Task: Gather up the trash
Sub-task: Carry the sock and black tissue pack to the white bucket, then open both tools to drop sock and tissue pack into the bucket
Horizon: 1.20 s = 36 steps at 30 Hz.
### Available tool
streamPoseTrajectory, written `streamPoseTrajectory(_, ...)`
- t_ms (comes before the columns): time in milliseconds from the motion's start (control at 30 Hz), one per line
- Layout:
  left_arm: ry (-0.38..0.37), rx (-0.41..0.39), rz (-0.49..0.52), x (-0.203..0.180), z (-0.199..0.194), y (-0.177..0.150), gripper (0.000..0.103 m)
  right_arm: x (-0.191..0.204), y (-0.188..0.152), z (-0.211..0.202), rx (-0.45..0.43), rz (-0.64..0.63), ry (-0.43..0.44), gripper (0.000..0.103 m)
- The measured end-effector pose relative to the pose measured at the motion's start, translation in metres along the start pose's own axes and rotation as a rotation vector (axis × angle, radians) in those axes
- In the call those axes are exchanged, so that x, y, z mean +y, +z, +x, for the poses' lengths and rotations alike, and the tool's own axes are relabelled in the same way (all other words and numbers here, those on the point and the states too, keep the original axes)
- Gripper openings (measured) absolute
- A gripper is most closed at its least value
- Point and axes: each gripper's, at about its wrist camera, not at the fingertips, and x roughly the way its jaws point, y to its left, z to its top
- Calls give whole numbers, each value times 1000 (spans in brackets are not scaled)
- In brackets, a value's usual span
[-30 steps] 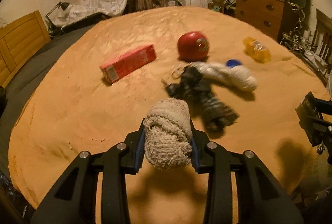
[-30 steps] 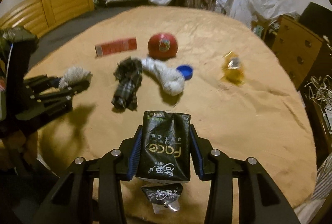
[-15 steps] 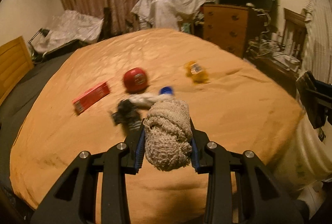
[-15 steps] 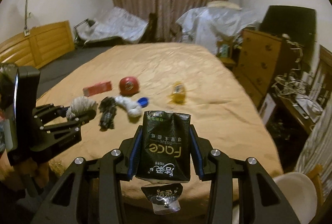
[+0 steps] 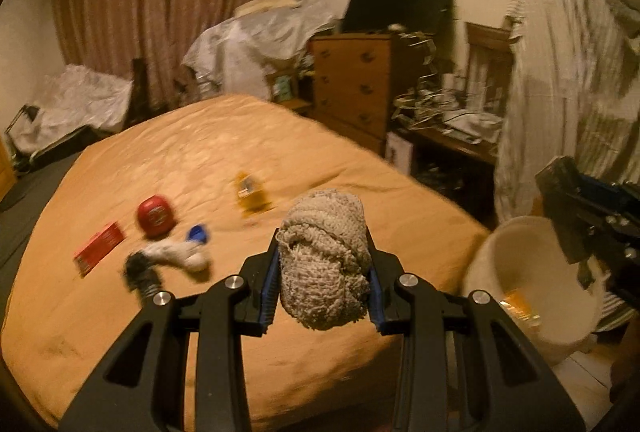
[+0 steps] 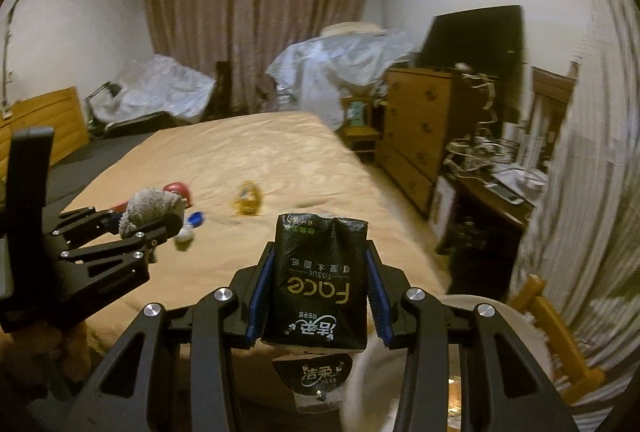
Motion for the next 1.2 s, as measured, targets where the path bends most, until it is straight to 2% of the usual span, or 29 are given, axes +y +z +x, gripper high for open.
streamPoseTrajectory(200, -118, -20, 43, -57, 1, 17, 34, -67, -8, -43, -23, 60, -107, 44)
streamPoseTrajectory(400, -205, -5, 50, -100, 10, 25, 34, -127, -17, -70, -15, 109, -191, 44)
streamPoseTrajectory(633, -261, 34, 77, -139, 22, 27, 34, -176, -25, -58, 42, 164, -213, 44)
streamPoseTrajectory(1000, -357, 155, 123, -179, 47, 9, 34, -212, -39, -24, 167, 194, -184, 44)
streamPoseTrajectory(1200, -366, 184, 130, -186, 52, 3, 34, -212, -46, -13, 204, 207, -168, 44)
